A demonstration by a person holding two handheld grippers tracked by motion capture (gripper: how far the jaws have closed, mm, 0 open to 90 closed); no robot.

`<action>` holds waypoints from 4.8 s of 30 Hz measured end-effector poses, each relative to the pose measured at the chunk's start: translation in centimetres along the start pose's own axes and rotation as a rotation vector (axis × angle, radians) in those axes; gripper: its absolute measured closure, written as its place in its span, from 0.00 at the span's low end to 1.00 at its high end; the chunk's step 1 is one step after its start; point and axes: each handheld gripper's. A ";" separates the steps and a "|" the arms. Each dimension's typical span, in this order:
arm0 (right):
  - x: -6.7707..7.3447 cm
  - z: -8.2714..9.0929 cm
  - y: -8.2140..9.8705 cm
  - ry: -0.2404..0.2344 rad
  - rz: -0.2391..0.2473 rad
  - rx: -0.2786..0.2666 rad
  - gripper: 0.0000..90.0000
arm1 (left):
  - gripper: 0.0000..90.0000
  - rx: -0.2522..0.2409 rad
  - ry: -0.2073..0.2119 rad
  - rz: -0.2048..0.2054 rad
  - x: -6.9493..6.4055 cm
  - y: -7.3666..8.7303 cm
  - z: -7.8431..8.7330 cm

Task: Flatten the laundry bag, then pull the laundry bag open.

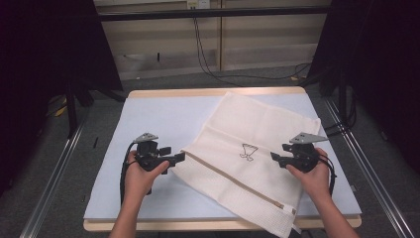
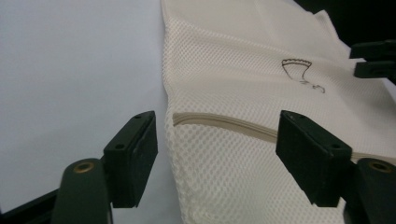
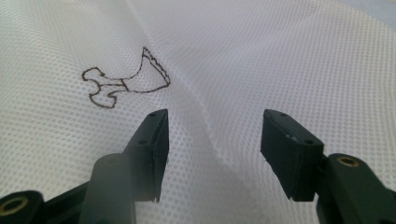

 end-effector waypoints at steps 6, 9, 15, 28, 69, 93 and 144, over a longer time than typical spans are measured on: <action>0.4 1.3 1.1 -0.004 0.000 0.028 0.44 | 0.46 0.023 -0.002 -0.029 0.6 0.1 -2.2; 0.5 1.9 1.6 0.000 0.002 0.030 0.43 | 0.51 0.045 0.005 -0.025 0.9 0.2 -3.3; -0.3 3.8 2.5 0.079 -0.052 0.045 0.40 | 0.64 0.112 -0.008 -0.022 1.2 0.5 -4.7; -2.2 4.2 4.3 0.148 -0.142 0.125 0.87 | 0.92 0.208 -0.045 -0.040 0.1 0.8 -4.9; -1.6 2.3 3.0 0.162 -0.124 0.175 0.99 | 0.92 0.177 -0.071 0.041 1.0 2.1 -0.8; -1.6 -0.8 0.9 0.141 -0.094 0.133 0.69 | 0.62 0.053 -0.098 0.086 3.4 1.5 -1.0; 1.2 -1.1 1.2 -0.013 -0.082 0.141 0.93 | 0.91 0.114 -0.151 0.099 2.7 2.3 2.8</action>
Point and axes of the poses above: each handheld gripper's, and its own axes: z roughly backward along the jaws, y roughly out of its underside, x roughly to its left, and after that the axes turned 12 degrees about -x, right-handed
